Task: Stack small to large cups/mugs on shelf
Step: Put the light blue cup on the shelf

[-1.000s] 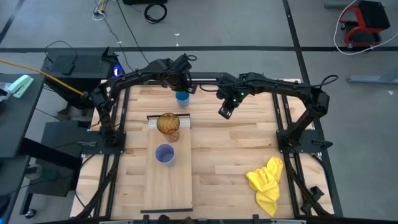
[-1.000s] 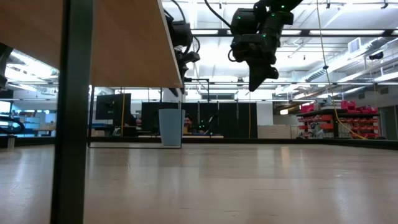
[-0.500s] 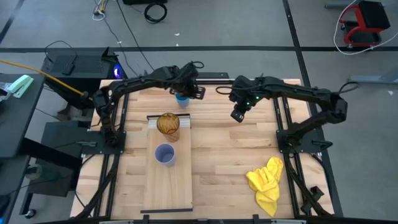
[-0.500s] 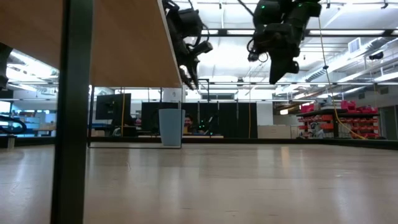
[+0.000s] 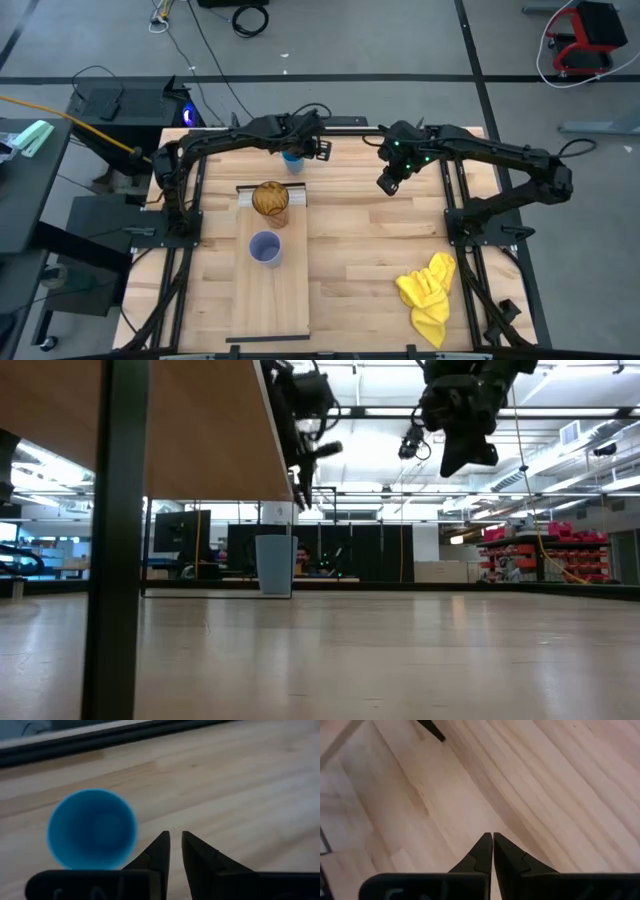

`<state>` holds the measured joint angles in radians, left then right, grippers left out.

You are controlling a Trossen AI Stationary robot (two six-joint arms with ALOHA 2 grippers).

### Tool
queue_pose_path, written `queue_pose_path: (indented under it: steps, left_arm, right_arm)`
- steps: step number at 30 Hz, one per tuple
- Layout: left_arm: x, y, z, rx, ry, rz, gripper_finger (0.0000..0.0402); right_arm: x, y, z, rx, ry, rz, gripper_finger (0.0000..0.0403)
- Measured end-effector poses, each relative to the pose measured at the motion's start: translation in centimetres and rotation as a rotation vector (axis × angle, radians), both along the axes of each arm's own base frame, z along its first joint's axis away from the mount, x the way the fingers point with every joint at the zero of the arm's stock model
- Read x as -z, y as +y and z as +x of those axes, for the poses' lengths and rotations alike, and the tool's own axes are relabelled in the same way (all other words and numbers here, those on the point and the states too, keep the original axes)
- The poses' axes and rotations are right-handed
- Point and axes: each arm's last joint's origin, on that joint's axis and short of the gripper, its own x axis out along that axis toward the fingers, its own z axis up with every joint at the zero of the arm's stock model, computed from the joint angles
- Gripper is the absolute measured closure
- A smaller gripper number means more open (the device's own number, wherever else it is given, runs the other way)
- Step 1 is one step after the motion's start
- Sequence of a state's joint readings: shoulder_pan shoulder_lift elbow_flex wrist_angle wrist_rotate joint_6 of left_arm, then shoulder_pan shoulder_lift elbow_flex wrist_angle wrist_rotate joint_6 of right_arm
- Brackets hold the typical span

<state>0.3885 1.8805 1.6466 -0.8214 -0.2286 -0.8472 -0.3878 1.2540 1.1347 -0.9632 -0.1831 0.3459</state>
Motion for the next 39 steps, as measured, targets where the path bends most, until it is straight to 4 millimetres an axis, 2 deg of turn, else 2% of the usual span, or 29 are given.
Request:
queue_pose_path:
  steps: [3, 9, 14, 17, 20, 25, 33, 39]
  left_arm:
    - [1.0, 0.3, 0.0, -0.04, 0.033, -0.027, 0.0346]
    - [3.2, 0.4, 1.8, -0.037, -0.051, -0.173, 0.0332]
    - [1.6, 1.4, 1.9, -0.111, -0.117, -0.156, 0.0321]
    - [-0.6, 2.0, 2.1, -0.107, -0.166, -0.126, 0.0316]
    - [-1.5, 2.1, 2.0, -0.113, -0.137, -0.128, 0.031]
    - [-1.5, 2.2, 1.3, -0.144, -0.037, -0.186, 0.0293]
    - [-1.0, 2.4, 1.0, -0.215, -0.029, -0.215, 0.0263]
    - [0.5, 2.5, 1.3, -0.221, 0.027, -0.252, 0.0255]
  right_arm:
    - [-0.1, 0.5, 0.1, -0.001, -0.002, 0.012, 0.038]
    - [0.0, 1.5, 0.4, -0.076, 0.005, -0.003, 0.038]
    - [0.1, 2.1, 0.4, -0.181, 0.019, -0.043, 0.0379]
    - [0.1, 2.4, 0.4, -0.243, 0.025, -0.066, 0.0373]
    - [0.1, 2.5, 0.5, -0.278, 0.019, -0.085, 0.0362]
    - [0.0, 2.5, 0.6, -0.295, 0.01, -0.1, 0.0341]
    - [0.0, 2.5, 0.7, -0.311, -0.001, -0.112, 0.0322]
    - [0.0, 2.5, 0.7, -0.318, -0.001, -0.116, 0.0321]
